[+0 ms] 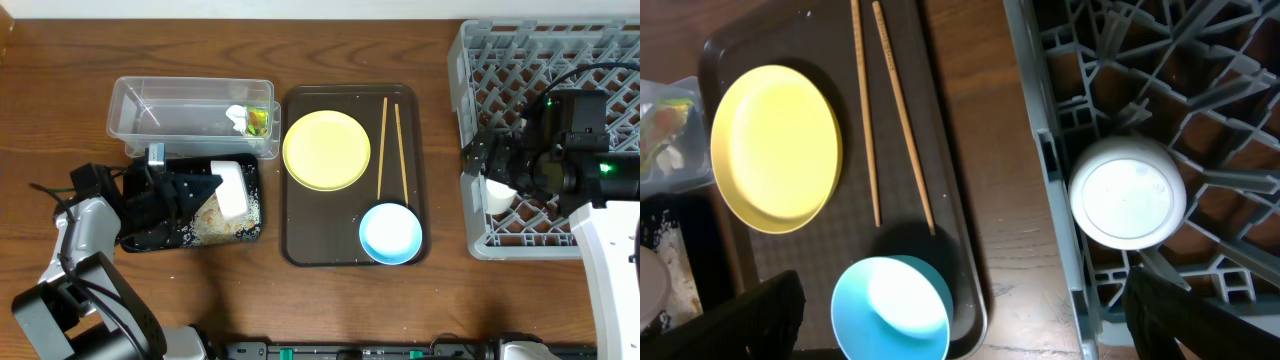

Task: Sort waste into correct bins and load items into the dishwasher rack
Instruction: 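Tip the pink bowl over the black tray to empty the rice, then set the empty pink bowl back on the brown tray with the left gripper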

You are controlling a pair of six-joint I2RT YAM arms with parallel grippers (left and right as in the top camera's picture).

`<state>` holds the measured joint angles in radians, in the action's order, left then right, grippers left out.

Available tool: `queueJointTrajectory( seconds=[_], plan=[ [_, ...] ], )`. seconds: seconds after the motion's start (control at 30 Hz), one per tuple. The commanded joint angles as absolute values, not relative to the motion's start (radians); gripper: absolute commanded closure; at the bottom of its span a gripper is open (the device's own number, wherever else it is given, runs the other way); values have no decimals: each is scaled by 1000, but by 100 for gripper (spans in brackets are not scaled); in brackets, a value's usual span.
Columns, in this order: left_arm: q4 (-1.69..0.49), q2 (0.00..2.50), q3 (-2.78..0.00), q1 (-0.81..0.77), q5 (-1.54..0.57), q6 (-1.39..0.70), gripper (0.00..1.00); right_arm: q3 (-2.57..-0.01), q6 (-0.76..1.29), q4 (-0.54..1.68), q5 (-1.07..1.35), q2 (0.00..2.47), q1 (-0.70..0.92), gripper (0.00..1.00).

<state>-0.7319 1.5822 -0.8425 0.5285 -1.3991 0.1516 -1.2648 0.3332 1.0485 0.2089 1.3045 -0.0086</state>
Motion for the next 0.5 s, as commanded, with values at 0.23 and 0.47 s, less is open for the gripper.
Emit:
queueJointTrajectory(
  seconds=[0.23,0.47],
  plan=[
    [-802,1393,-942,403,-1079,-69,94,-1263,344,1047,207,1307,1,1],
    [-738,1185,-962,-46,-556,-297,94,-1263,344,1041,207,1307,1,1]
  ],
)
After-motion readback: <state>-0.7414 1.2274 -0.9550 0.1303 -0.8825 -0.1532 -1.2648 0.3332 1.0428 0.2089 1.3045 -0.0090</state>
